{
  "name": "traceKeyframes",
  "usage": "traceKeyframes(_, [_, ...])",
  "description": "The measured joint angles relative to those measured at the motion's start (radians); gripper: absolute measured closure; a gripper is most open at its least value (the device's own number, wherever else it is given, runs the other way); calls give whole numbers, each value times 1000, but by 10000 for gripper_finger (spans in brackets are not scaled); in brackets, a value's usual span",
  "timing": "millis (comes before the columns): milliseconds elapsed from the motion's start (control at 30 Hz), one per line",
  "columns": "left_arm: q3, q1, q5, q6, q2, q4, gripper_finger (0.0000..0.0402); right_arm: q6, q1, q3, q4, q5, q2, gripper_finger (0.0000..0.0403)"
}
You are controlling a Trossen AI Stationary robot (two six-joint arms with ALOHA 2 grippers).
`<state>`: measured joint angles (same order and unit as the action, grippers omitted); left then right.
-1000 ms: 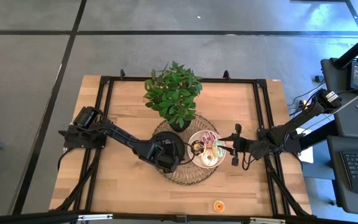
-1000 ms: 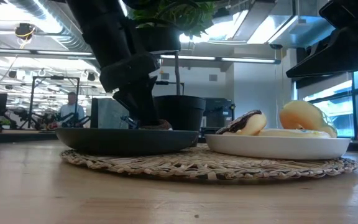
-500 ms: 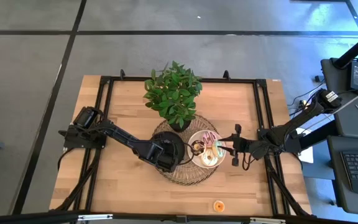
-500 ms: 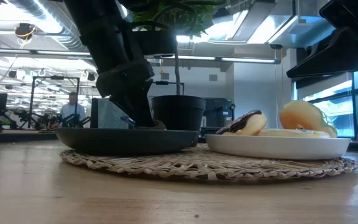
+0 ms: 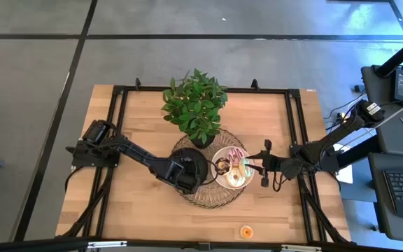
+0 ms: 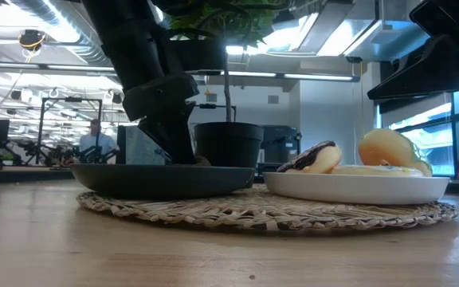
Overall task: Pick & Place donuts
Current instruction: Put the small dark brown donut on the black plate, then put the small yellow donut on the black plate
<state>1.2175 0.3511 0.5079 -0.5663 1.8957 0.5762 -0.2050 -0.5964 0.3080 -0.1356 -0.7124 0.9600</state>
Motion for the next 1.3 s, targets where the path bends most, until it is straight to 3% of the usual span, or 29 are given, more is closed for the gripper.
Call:
traceKeyframes(400, [0,0,-2,-6,0,0,360,0,0,0,0,0,0,274])
traceKeyframes(767, [0,0,-10,34,0,4,334,0,0,0,0,0,0,274])
traceKeyframes(1300, [0,0,14,36,-4,6,261,-1,0,0,0,1,0,274])
